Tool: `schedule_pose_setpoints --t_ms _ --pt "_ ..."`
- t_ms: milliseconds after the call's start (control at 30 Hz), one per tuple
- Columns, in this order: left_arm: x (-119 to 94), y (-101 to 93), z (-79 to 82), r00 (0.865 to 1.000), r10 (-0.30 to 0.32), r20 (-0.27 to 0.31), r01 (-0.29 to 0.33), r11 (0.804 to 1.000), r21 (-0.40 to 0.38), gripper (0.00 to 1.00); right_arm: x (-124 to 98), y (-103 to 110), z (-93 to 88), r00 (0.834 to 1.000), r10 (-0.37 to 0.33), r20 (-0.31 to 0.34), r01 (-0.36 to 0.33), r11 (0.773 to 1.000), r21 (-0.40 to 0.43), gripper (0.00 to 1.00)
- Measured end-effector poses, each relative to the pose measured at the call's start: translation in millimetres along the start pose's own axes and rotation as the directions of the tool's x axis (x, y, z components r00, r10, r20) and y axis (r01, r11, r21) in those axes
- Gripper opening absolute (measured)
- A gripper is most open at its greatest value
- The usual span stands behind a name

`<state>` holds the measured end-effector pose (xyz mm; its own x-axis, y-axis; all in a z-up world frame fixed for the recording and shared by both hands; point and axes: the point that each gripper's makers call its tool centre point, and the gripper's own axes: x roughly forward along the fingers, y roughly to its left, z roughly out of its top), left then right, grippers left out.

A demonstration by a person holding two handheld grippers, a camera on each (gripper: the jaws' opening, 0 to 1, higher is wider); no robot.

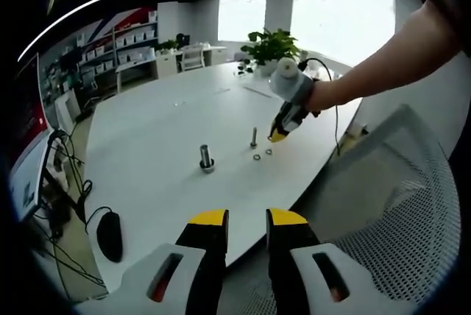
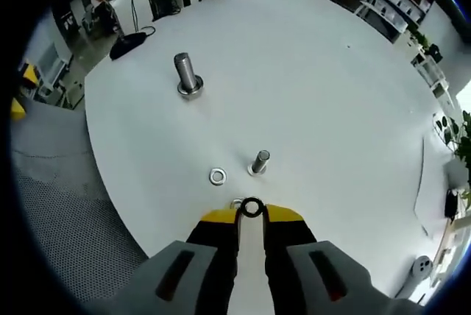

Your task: Place the washer onto the threaded stud by aligning its center hole with the stud, sliding it down to the base, and recovering from edge contact or off-axis alignment until the washer reaches the visible bottom stop.

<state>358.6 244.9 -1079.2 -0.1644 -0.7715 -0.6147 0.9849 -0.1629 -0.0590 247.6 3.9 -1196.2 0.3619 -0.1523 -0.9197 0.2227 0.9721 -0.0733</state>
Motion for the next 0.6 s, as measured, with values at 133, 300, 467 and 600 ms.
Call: schedule_pose_setpoints --t_ms 133,300,467,600 --pt "-0.3 -0.7 0.2 1.000 0.000 0.000 0.000 1.000 0.001 0.18 -1.9 -7.5 9.4 1.000 -0.007 0.023 0.007 1.000 0.003 0.14" --pt "-0.7 -1.1 1.1 1.000 0.001 0.003 -0.001 1.000 0.001 0.18 -13.7 -4.2 27.1 0.998 -0.011 0.060 0.012 1.000 -0.014 0.14" --pt "-0.9 -1.1 1.8 1.000 -0.001 0.007 0.001 1.000 0.003 0.18 -9.4 -11.0 31.0 0.998 -0.020 0.062 0.024 0.998 -0.052 0.14" --pt "-1.0 -1.2 1.7 1.000 -0.002 0.008 0.001 1.000 0.003 0.18 -5.1 -14.4 37.6 0.997 -0.017 0.073 0.021 0.998 -0.052 0.14"
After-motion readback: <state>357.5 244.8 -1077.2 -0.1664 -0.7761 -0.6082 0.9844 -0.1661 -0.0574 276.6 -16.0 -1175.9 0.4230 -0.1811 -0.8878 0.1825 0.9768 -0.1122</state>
